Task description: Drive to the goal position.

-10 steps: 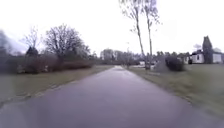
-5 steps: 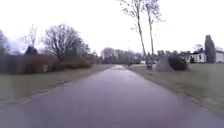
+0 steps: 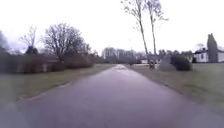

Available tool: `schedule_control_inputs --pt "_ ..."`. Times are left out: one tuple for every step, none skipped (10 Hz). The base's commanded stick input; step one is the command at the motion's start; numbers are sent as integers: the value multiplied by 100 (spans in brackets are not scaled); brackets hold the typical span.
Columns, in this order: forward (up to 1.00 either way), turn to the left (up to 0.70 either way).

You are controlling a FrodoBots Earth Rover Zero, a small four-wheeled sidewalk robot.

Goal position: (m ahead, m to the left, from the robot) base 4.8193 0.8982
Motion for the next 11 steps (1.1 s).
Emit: schedule_control_inputs --pt "100 0" --pt "100 0" --pt "100 0" --pt "100 0" --pt "100 0" --pt "100 0" --pt "100 0" --pt "100 0" --pt "100 0" --pt "100 0" --pt "100 0"
